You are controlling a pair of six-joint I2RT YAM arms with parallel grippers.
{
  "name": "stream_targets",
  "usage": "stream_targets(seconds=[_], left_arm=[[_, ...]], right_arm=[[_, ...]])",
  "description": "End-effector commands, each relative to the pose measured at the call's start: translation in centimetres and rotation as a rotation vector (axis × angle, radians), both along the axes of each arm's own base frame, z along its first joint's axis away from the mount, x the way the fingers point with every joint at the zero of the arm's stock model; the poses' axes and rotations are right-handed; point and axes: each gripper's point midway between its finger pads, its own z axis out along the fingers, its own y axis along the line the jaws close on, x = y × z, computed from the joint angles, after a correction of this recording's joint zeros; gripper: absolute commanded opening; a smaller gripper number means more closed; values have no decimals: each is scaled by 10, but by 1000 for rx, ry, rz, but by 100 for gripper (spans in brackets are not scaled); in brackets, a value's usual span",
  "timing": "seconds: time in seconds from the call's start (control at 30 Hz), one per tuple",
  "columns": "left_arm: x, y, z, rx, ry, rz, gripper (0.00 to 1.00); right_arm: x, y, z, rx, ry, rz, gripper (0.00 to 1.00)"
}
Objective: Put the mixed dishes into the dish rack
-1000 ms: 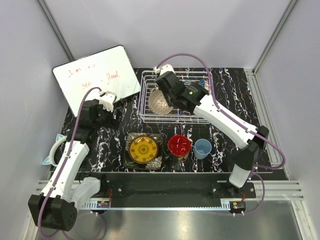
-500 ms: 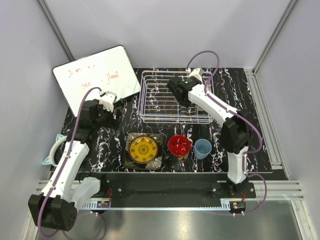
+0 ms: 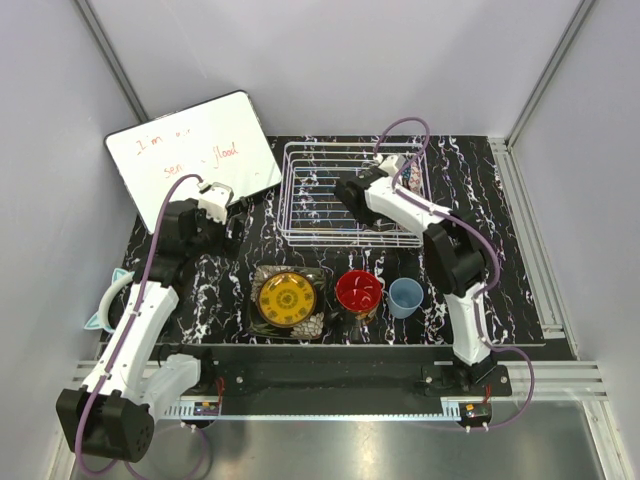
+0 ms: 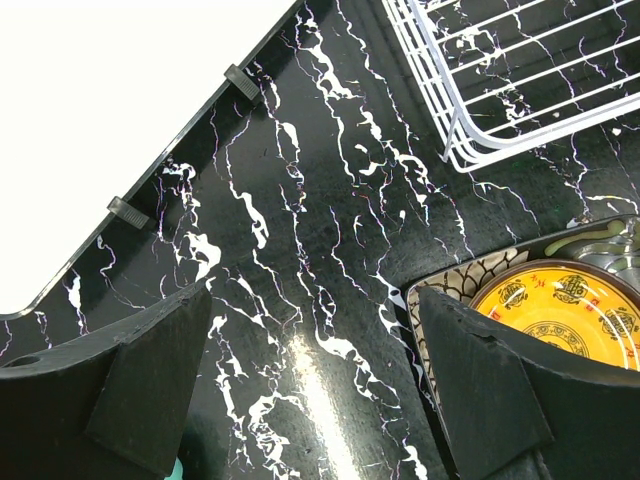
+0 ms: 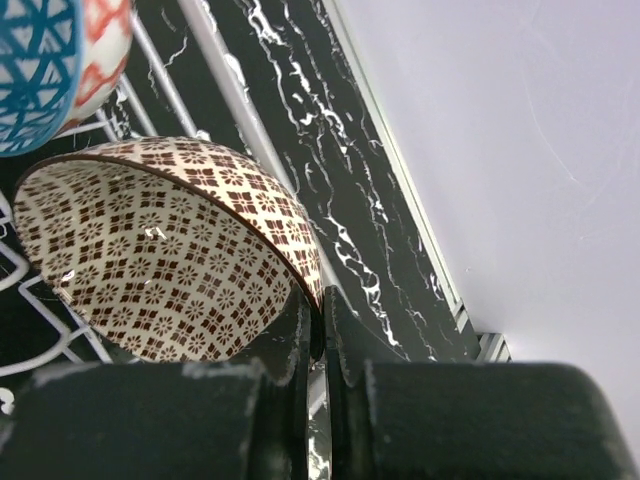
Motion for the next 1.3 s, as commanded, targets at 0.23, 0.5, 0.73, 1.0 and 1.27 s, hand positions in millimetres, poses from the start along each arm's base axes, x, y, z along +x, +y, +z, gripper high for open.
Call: stream_targets(seconds=[0.23,0.5,0.73,1.0,1.27], left_arm=[[5,-5,10,-20,-46,-11,89],[6,-4,6,-4,-46,-13,89],[9,-4,7,-1,-51,-17,89],[-3,0,-13,43,16,-42,89],[-60,4,-71,249,128,-322,87]], right_arm=[[-12,-12,5,-167,126,-10,9],[-24,8,-5,-149,162,34,72],[-41,39,29,-31,106,114,74],[-93,163,40,511,372,587,69],[-152,230,72,952,470,1067,59]])
